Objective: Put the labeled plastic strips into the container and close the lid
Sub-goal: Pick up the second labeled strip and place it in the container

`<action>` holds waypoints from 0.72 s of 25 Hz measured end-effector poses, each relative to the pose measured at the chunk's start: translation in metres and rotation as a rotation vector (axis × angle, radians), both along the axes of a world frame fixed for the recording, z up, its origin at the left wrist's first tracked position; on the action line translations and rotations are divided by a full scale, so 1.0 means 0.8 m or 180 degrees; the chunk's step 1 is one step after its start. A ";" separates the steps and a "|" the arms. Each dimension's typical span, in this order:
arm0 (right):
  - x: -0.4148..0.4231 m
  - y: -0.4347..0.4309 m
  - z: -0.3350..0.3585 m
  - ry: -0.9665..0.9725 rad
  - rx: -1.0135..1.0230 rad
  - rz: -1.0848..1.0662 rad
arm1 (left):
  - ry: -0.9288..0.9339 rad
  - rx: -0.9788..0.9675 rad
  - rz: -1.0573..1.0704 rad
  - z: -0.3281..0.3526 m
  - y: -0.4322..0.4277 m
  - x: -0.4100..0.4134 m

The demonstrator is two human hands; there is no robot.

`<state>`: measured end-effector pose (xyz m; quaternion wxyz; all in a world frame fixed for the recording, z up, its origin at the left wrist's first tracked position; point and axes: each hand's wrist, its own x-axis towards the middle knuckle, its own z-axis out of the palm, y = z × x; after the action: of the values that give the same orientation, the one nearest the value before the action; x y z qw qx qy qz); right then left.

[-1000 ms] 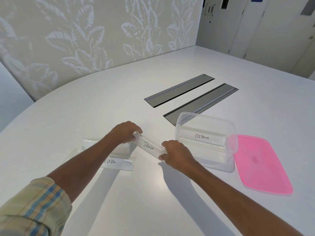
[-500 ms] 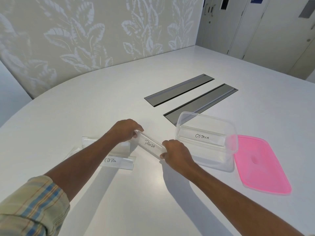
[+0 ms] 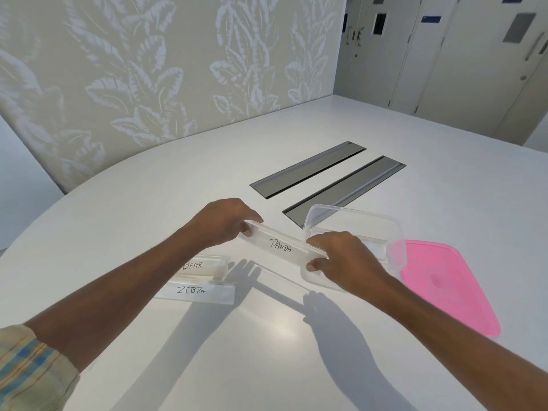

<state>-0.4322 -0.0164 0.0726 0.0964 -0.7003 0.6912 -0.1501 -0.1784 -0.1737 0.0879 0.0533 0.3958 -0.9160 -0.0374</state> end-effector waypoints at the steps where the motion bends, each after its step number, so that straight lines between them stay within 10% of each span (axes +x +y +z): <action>1: -0.010 0.002 0.007 -0.0014 -0.0021 0.0000 | 0.0006 -0.0044 -0.0042 0.008 0.003 -0.007; 18: -0.199 -0.007 0.032 -0.0325 -0.0087 -0.0438 | 0.0279 -0.0058 -0.0134 0.011 0.002 -0.189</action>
<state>-0.5917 -0.0219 0.0985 0.1113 -0.6438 0.7298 -0.2013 -0.3298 -0.1717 0.0964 0.0962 0.3739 -0.9212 -0.0475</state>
